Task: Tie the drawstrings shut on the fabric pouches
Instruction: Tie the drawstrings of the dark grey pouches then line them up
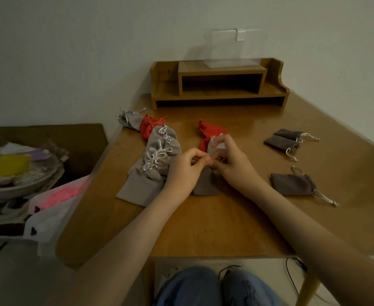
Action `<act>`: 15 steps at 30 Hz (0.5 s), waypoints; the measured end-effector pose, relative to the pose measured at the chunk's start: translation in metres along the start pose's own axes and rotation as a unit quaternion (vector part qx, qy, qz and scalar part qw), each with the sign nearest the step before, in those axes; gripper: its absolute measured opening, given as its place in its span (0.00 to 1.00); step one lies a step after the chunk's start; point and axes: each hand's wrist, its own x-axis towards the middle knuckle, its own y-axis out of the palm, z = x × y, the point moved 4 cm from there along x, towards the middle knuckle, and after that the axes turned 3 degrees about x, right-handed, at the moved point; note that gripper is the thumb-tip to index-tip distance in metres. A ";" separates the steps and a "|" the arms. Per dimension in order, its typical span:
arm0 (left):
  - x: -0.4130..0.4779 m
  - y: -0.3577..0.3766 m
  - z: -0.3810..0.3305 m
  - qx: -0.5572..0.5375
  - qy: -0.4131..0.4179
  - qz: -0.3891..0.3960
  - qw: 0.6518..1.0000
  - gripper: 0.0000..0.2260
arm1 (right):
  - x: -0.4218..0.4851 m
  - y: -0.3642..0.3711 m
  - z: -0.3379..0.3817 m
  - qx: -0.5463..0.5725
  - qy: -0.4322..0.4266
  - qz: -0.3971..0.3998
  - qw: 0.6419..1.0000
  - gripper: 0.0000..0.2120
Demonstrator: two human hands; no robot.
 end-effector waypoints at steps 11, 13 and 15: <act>0.001 -0.004 -0.004 0.055 0.066 -0.050 0.995 0.03 | 0.006 0.000 -0.009 0.053 0.071 -0.004 0.996 0.09; 0.000 -0.004 -0.006 0.049 0.066 -0.043 0.996 0.03 | 0.006 0.000 -0.011 0.042 0.085 0.000 0.996 0.09; 0.000 -0.003 -0.006 0.042 0.061 -0.038 0.997 0.03 | 0.006 0.000 -0.011 0.063 0.091 -0.005 0.994 0.09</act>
